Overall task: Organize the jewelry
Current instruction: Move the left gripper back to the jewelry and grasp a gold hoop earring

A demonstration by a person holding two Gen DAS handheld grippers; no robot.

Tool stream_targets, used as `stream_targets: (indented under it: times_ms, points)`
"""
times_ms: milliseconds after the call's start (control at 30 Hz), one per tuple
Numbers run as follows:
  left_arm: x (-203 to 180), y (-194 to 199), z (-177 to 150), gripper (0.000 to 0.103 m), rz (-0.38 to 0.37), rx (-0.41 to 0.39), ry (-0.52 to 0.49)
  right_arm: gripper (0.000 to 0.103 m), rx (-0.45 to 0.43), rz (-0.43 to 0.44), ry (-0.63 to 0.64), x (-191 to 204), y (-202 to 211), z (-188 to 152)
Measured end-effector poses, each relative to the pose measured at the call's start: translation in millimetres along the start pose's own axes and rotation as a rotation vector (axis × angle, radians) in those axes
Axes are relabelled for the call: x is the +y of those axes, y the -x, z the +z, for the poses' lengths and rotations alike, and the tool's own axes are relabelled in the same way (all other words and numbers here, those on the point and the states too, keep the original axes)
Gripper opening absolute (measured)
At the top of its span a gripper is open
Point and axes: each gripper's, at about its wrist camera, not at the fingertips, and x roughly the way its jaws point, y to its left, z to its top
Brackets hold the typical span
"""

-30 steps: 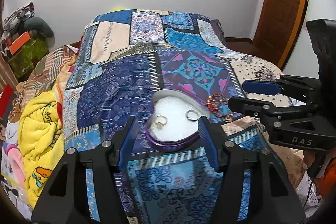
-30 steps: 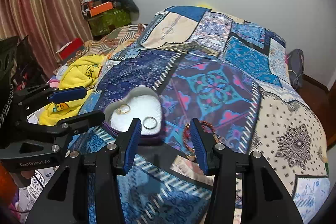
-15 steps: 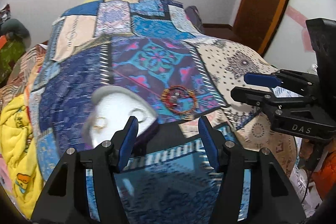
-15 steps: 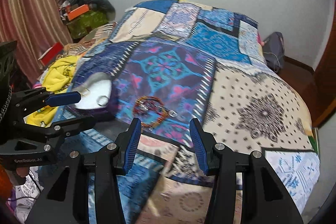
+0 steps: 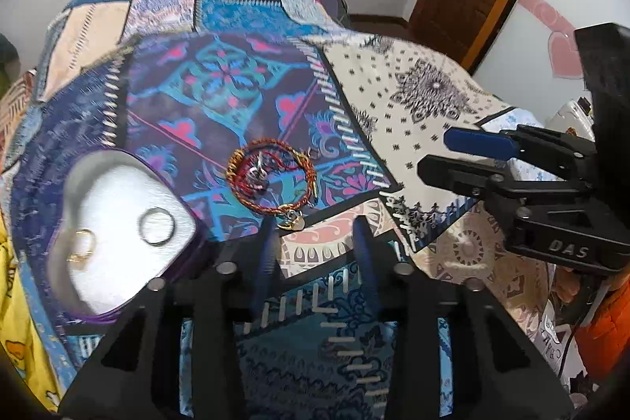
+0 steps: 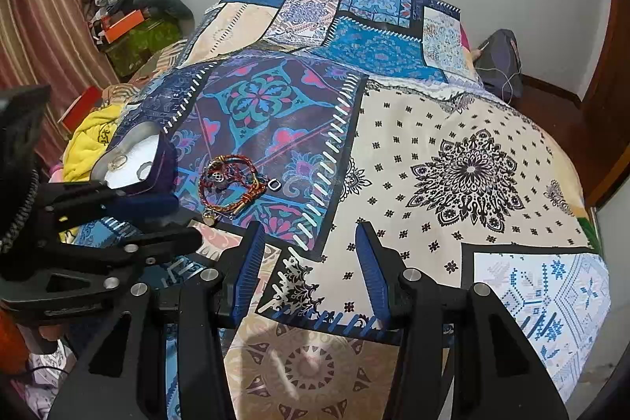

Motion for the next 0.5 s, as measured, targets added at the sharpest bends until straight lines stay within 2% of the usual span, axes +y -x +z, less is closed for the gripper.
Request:
stream_targets:
  times_ms: [133, 233, 367, 433, 467, 500]
  points:
    - [5, -16, 1, 0.031, 0.016, 0.031, 0.025, 0.044, 0.003, 0.011, -0.007, -3, -2, -2]
    - [6, -19, 2, 0.028, 0.028, 0.023, 0.032, 0.044, 0.005, 0.018, -0.010, -5, -5, -1]
    - [4, -24, 2, 0.015, 0.070, 0.018, 0.018, 0.044, 0.009, 0.027, -0.015, -7, -7, -1]
    - [4, -24, 2, 0.015, 0.068, 0.016, 0.012, 0.044, 0.010, 0.032, -0.016, -7, -8, -1]
    - [3, -23, 2, 0.007, 0.066, 0.016, 0.006, 0.044, 0.010, 0.035, -0.015, -7, -8, -1]
    - [2, -21, 2, 0.007, 0.061, 0.016, 0.000, 0.044, 0.011, 0.036, -0.013, -6, -8, -1]
